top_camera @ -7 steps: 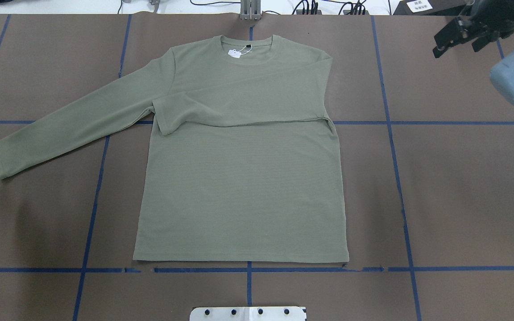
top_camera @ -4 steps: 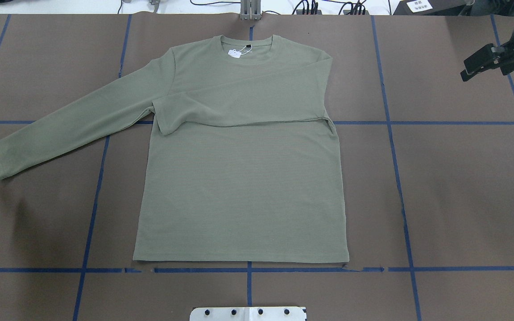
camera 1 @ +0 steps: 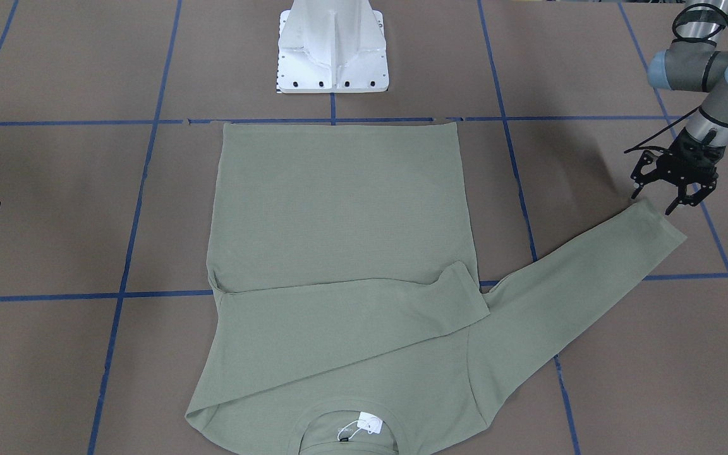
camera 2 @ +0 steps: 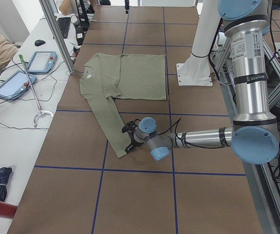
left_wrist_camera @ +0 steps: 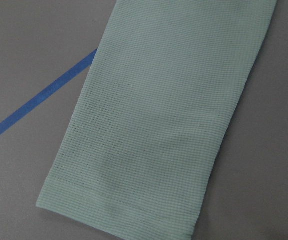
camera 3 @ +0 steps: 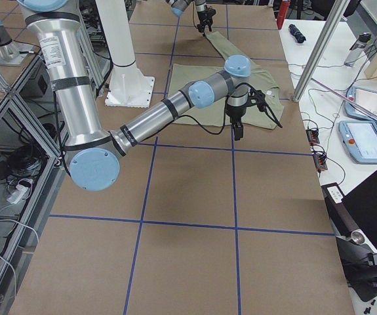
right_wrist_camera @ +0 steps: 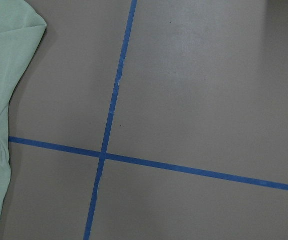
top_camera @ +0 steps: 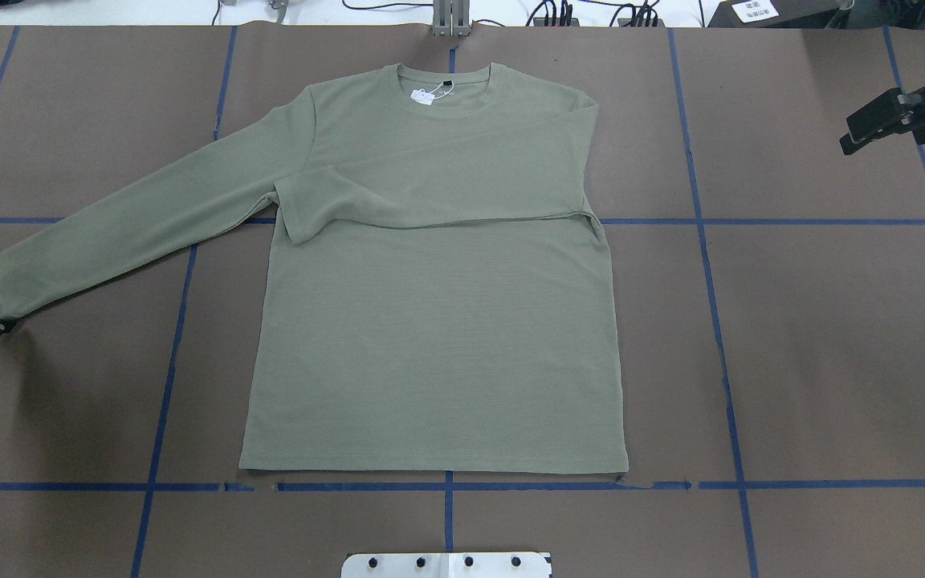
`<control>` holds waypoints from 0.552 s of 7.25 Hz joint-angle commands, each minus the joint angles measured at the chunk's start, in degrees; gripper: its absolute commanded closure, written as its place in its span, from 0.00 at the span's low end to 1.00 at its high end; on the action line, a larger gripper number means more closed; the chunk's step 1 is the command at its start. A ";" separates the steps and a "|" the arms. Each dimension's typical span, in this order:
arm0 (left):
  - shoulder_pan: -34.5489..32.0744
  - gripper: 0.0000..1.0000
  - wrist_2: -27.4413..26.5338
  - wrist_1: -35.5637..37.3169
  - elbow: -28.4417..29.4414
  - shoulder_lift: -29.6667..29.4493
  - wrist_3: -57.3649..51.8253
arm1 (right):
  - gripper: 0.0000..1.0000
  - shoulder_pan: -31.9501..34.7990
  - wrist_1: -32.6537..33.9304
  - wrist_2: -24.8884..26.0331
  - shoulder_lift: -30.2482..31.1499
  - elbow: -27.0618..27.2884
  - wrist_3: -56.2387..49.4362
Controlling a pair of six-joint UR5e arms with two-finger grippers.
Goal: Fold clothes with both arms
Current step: 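Lower the left gripper onto the other sleeve cuff and grasp it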
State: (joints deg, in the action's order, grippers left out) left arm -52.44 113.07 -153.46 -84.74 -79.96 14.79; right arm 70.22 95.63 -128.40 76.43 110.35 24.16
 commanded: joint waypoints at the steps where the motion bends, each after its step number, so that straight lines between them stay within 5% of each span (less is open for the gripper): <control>1: 0.05 0.29 -0.04 0.00 0.11 -0.11 -0.11 | 0.00 0.01 0.09 0.17 0.03 0.04 0.10; 2: 0.05 0.37 -0.04 -0.09 0.11 -0.11 -0.11 | 0.00 0.01 0.00 0.17 0.03 0.04 0.10; 3: 0.05 0.75 -0.04 -0.09 0.02 -0.11 -0.03 | 0.00 0.01 0.09 0.17 0.03 0.04 0.10; 4: 0.05 1.00 -0.04 -0.26 -0.24 -0.11 -0.11 | 0.00 0.01 0.00 0.17 0.03 0.04 0.18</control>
State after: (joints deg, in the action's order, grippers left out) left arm -52.39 113.03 -153.58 -84.75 -80.06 14.72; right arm 70.23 95.67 -128.24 76.46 110.39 24.28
